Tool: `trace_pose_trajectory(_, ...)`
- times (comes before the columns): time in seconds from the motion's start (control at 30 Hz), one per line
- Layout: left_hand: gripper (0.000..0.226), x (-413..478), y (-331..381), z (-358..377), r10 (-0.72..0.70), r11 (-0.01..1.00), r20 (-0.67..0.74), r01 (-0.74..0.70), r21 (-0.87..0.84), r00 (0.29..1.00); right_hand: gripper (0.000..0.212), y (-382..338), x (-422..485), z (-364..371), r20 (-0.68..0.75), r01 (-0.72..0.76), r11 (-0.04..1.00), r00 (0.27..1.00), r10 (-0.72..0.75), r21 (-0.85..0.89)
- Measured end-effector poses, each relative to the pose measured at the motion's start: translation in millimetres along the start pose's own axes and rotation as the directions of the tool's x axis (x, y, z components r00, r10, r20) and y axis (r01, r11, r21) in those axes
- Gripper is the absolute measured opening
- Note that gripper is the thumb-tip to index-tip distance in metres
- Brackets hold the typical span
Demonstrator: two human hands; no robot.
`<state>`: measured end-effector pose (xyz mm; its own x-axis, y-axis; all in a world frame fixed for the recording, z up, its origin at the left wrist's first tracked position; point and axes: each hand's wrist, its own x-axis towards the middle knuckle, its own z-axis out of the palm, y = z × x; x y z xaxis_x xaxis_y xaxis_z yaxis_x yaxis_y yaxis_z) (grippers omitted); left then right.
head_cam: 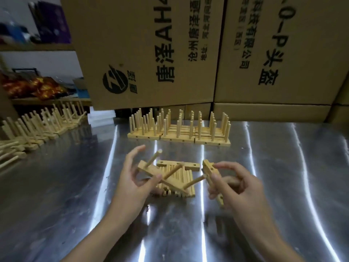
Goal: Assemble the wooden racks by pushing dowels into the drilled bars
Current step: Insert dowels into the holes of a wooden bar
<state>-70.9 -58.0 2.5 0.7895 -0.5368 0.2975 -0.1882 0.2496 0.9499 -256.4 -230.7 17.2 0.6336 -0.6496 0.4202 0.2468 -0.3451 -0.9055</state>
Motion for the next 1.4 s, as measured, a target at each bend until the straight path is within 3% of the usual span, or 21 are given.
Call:
trace_pose_trajectory(0.1, 0.04, 23, -1, -13, -0.037, 0.998, -0.169, 0.028, -0.057, 0.985, 0.018, 2, 4, -19, -0.11, 0.097, 0.965, 0.986, -0.127, -0.244)
trace_pose_trajectory(0.2, 0.022, 71, 0, -35, -0.067, 0.997, -0.265, 0.076, 0.024, 0.962, 0.008, 13, 12, -32, -0.187, 0.086, 0.924, 0.968, -0.166, -0.373)
trace_pose_trajectory(0.37, 0.023, 155, -22, -59, -0.157, 0.956, -0.364, 0.234, 0.177, 0.918, 0.015, 40, 29, -42, -0.263, -0.055, 0.86, 0.96, -0.094, -0.507)
trace_pose_trajectory(0.47, 0.022, 194, -50, -68, -0.121, 0.884, -0.419, 0.289, 0.366, 0.9, 0.011, 50, 35, -43, -0.262, -0.086, 0.828, 0.962, -0.076, -0.554)
trace_pose_trajectory(0.53, 0.029, 215, -65, -73, -0.034, 0.715, -0.464, 0.346, 0.608, 0.885, 0.005, 58, 36, -43, -0.267, -0.087, 0.812, 0.96, -0.087, -0.577)
trace_pose_trajectory(0.63, 0.044, 240, -80, -73, 0.137, 0.276, -0.487, 0.439, 0.855, 0.863, 0.017, 71, 42, -46, -0.294, -0.091, 0.823, 0.951, -0.095, -0.561)
trace_pose_trajectory(0.7, 0.05, 253, -86, -72, 0.134, 0.152, -0.467, 0.447, 0.881, 0.874, 0.029, 80, 45, -48, -0.296, -0.111, 0.836, 0.953, -0.064, -0.538)
trace_pose_trajectory(0.77, 0.052, 261, -92, -73, 0.111, 0.11, -0.432, 0.421, 0.9, 0.895, 0.039, 88, 47, -51, -0.296, -0.127, 0.838, 0.954, -0.042, -0.53)
trace_pose_trajectory(0.87, 0.057, 273, -94, -77, 0.048, 0.175, -0.41, 0.396, 0.901, 0.911, 0.051, 92, 49, -48, -0.288, -0.133, 0.838, 0.957, -0.03, -0.529)
trace_pose_trajectory(0.93, 0.063, 279, -93, -83, 0.012, 0.238, -0.426, 0.411, 0.88, 0.905, 0.048, 87, 49, -46, -0.266, -0.121, 0.827, 0.963, -0.035, -0.549)
trace_pose_trajectory(1.03, 0.072, 279, -89, -98, -0.112, 0.433, -0.395, 0.403, 0.806, 0.912, 0.028, 71, 47, -37, -0.199, -0.049, 0.777, 0.975, -0.1, -0.628)
trace_pose_trajectory(1.17, 0.084, 255, -66, -96, -0.192, 0.648, -0.41, 0.429, 0.63, 0.892, 0.03, 58, 40, -30, -0.09, 0.015, 0.742, 0.991, -0.101, -0.67)
trace_pose_trajectory(1.3, 0.05, 198, -29, -72, -0.036, 0.838, -0.448, 0.272, 0.474, 0.893, 0.051, 54, 36, -33, -0.012, 0.015, 0.617, 0.999, -0.039, -0.787)
trace_pose_trajectory(1.4, 0.019, 122, -11, -39, -0.055, 0.932, -0.402, 0.191, 0.307, 0.914, 0.048, 52, 33, -33, 0.08, 0.066, 0.522, 0.997, 0.005, -0.85)
